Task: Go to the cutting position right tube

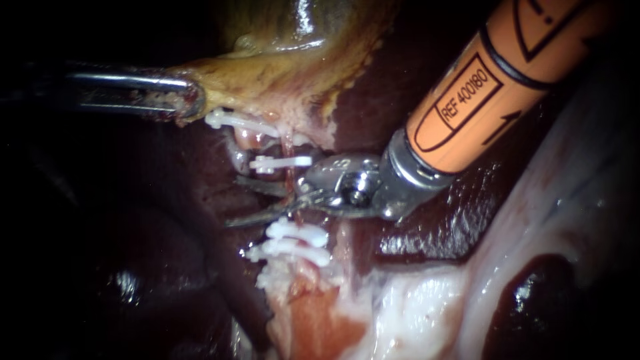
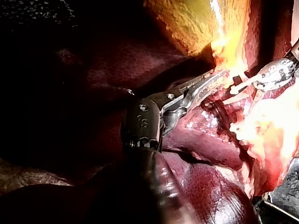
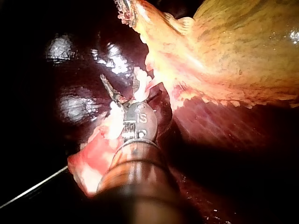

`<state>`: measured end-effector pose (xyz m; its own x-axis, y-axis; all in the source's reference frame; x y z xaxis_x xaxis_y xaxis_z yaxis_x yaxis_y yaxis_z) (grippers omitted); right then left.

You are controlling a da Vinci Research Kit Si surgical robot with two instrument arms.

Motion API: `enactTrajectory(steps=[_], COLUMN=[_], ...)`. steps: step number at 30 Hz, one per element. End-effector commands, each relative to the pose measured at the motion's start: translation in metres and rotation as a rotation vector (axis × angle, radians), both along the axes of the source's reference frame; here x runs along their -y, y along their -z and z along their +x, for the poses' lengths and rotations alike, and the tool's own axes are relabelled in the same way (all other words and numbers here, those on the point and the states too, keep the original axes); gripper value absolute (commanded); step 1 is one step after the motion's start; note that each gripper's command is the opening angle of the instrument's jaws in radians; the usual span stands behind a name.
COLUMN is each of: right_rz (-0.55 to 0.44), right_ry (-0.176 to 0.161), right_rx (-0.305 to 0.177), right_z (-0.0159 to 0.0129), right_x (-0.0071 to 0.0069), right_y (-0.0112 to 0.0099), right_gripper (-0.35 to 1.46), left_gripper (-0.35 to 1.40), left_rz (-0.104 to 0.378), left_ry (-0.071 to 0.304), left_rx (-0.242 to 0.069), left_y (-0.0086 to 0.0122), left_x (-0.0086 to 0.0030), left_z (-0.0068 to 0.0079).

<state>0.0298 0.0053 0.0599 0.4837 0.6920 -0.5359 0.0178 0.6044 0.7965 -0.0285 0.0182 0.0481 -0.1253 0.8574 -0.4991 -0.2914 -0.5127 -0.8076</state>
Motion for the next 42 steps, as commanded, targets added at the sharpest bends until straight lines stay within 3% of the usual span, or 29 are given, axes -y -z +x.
enactTrajectory(steps=[1,11,17,21,24,29,30,31,32,33,34,37,42], right_rz=[0.006,0.096,0.121,0.133,0.121,0.121,0.121,0.122,0.127,0.135,0.14,0.138,0.138], right_ry=[0.001,0.022,0.055,0.067,0.039,0.036,0.036,0.037,0.053,0.08,0.098,0.108,0.125], right_rx=[-0.011,-0.136,-0.184,-0.195,-0.186,-0.185,-0.185,-0.185,-0.191,-0.2,-0.206,-0.207,-0.221], right_z=[0.0,0.0011,0.0016,0.0019,0.0019,0.0019,0.0018,0.0017,0.0012,0.0006,0.0003,0.0002,0.0002], right_x=[0.0,0.0005,0.001,0.0011,0.0011,0.0009,0.0008,0.0007,0.0006,0.0005,0.0006,0.0003,0.0002], right_y=[0.0004,0.0045,0.0058,0.0062,0.0063,0.006,0.0059,0.0057,0.0055,0.0053,0.0049,0.0039,0.0041], right_gripper=[1.43,1.41,1.41,1.41,1.4,1.36,1.31,1.1,0.43,-0.08,-0.35,-0.35,-0.35], left_gripper=[-0.35,-0.35,-0.35,-0.35,-0.35,-0.35,-0.35,-0.35,-0.35,-0.35,-0.35,-0.35,-0.35], left_rz=[0.0,0.0,0.0,0.0,0.0,0.0,0.0,0.0,0.0,0.0,0.0,0.0,0.0], left_ry=[0.0,0.0,0.0,0.0,0.0,0.0,0.0,0.0,0.0,0.0,0.0,0.0,0.0], left_rx=[0.0,0.0,0.0,0.0,0.0,0.0,0.0,0.0,0.0,0.0,0.0,0.0,0.0], left_y=[0.0,0.0,0.0,0.0,0.0,0.0,0.0,0.0,-0.0001,-0.0001,-0.0001,-0.0001,-0.0002], left_x=[0.0,0.0,0.0,0.0,0.0,0.0,0.0,0.0,0.0,0.0,0.0,-0.0001,-0.0001], left_z=[0.0,0.0,0.0,0.0,0.0,0.0,0.0,0.0,0.0,0.0,0.0,-0.0001,-0.0001])
